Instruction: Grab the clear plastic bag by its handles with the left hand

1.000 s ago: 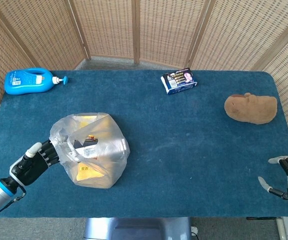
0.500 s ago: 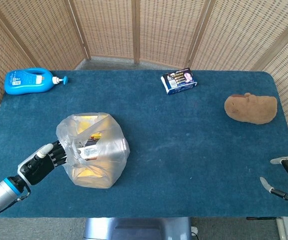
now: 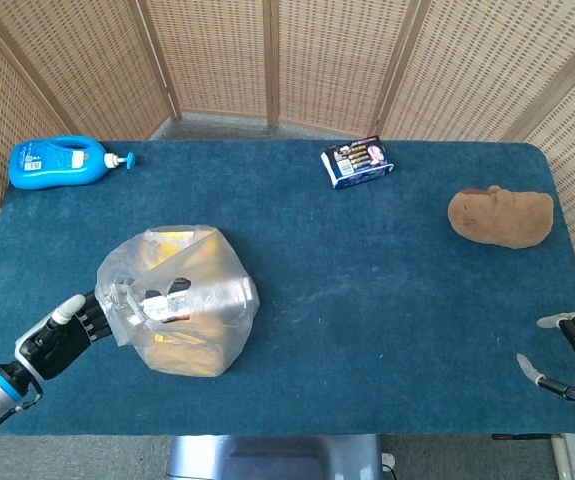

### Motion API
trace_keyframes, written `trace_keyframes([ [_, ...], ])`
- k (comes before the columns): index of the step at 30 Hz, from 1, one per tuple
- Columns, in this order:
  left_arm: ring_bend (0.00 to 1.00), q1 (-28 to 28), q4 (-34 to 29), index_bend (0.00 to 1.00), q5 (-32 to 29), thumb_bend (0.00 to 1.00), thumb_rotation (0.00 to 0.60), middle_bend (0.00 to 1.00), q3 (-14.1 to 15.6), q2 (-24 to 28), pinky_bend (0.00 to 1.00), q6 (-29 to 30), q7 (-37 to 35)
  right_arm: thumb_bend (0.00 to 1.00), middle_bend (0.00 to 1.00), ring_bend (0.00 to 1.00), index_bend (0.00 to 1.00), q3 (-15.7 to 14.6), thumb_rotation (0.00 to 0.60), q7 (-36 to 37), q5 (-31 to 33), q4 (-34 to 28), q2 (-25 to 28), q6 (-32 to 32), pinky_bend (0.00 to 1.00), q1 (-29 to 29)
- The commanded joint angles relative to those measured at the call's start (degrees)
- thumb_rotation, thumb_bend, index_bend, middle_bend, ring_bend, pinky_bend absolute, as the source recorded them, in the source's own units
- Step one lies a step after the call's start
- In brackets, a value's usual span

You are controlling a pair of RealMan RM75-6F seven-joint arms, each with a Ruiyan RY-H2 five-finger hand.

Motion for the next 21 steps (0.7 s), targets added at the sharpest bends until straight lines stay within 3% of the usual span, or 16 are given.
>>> trace_keyframes([
  [1,0.27,0.2,0.4,0.27,0.5,0.26,0.208,0.28,0.3,0.1,0.38,0.6,-0.5,0.28,0.37,0.28,0.37,0.0,0.406,-0.1,0.0,-0.1,0.0,0.0,0.20,0.0],
  [21,0.27,-5.6,-2.3,0.27,0.9,0.26,0.207,0.28,-0.3,1.3,0.38,-5.3,2.9,0.28,0.37,0.28,0.37,0.0,0.407,0.1,-0.1,-0.3,0.3,0.2,0.20,-0.3],
])
